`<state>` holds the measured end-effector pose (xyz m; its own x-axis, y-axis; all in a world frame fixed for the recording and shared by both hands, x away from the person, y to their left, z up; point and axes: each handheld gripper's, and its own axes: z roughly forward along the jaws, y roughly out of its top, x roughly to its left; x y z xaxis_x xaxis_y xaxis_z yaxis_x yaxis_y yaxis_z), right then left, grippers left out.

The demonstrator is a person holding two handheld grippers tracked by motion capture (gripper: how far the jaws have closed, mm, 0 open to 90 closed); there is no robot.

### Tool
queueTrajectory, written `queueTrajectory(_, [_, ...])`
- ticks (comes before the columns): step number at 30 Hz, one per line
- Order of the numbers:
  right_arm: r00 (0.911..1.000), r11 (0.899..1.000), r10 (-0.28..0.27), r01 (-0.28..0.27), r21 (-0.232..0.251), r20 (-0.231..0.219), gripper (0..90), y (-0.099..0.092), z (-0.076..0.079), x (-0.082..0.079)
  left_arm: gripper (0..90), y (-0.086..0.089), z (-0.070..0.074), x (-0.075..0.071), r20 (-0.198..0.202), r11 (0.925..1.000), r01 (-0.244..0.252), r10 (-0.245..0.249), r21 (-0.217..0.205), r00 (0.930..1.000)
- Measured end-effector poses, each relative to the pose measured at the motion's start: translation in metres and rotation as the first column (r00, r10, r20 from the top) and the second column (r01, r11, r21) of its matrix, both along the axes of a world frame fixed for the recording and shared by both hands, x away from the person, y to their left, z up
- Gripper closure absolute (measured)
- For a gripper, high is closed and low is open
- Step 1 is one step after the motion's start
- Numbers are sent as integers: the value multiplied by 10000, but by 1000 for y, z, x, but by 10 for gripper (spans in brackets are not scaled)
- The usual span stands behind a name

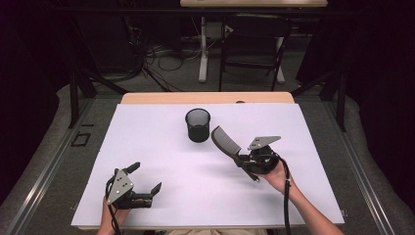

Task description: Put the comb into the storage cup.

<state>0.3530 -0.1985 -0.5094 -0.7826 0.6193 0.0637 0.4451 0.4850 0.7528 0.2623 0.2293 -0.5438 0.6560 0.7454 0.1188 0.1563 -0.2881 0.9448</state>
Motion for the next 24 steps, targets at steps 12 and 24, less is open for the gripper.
queueTrajectory(12, [9985,9987,-273,252,452,482,728,-3,5,-3,18,1,1,-1,25,10000,-26,26,-6,10000])
queueTrajectory(24, [9948,9963,-493,427,744,889,728,-6,10,-4,18,1,1,0,25,10000,-33,33,-31,10000])
